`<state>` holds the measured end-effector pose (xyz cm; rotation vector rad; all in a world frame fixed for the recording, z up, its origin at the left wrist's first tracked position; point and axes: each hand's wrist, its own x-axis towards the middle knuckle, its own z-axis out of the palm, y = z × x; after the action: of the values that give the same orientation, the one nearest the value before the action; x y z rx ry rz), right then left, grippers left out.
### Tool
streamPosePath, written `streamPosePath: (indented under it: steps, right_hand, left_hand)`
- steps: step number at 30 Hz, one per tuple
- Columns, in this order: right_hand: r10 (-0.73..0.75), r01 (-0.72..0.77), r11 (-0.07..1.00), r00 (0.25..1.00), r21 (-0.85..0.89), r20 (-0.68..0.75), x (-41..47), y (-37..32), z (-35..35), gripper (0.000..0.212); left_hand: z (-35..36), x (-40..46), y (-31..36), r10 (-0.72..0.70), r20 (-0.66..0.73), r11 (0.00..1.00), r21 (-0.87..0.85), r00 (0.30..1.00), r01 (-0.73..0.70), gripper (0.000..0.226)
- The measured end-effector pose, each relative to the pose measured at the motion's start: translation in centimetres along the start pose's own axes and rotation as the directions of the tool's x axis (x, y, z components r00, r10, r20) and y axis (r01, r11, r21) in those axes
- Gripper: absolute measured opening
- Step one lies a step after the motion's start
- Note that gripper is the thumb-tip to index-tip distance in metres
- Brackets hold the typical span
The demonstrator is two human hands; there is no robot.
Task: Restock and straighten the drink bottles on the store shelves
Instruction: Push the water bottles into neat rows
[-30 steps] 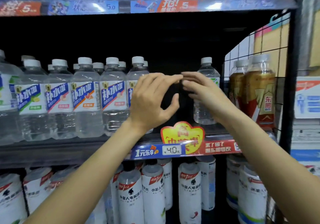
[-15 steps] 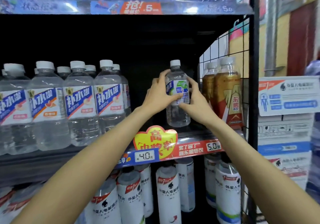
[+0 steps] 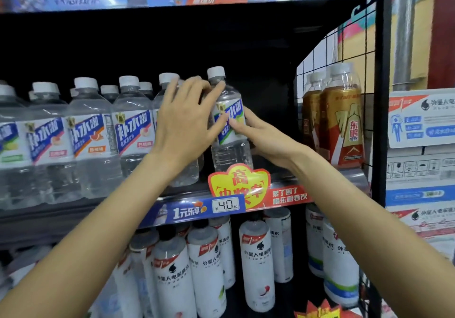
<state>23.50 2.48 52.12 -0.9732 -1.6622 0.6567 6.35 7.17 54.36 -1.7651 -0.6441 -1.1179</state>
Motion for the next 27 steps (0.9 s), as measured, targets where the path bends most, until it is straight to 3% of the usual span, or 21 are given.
streamPosePath:
  steps: [5,8,12,16,20,27]
  right_hand:
    - [-0.003,0.003,1.0,0.985,-0.001,-0.173,0.7,0.0,3.2,0.069]
    - [-0.009,0.019,0.998,0.986,0.058,-0.167,0.8,0.0,4.2,0.071]
    - [0.015,0.007,0.99,0.988,0.144,-0.154,1.0,-0.7,5.0,0.062]
    - [-0.036,0.021,0.994,0.99,-0.108,-0.138,0.5,-1.3,5.1,0.062]
    - [-0.148,0.078,0.916,0.977,-0.393,-0.152,-0.2,-0.6,4.2,0.063]
    - [-0.22,0.096,0.887,0.947,-0.451,-0.232,-1.0,-0.3,4.4,0.062]
  left_hand:
    - [1.0,-2.5,-0.5,-0.069,0.13,0.998,0.003,0.989,0.069,0.061]
    - [1.1,-2.9,-0.4,-0.126,0.127,0.988,-0.072,0.984,0.135,0.066]
    - [1.0,-3.4,-0.8,-0.137,0.102,0.99,-0.03,0.985,0.141,0.064]
    - [1.5,-3.9,-1.2,-0.117,0.077,0.993,-0.003,0.99,0.118,0.061]
    - [2.0,-4.1,-0.8,-0.131,0.057,0.988,-0.069,0.99,0.135,0.059]
    - [1.3,-4.2,0.0,-0.216,0.025,0.948,-0.233,0.976,0.215,0.054]
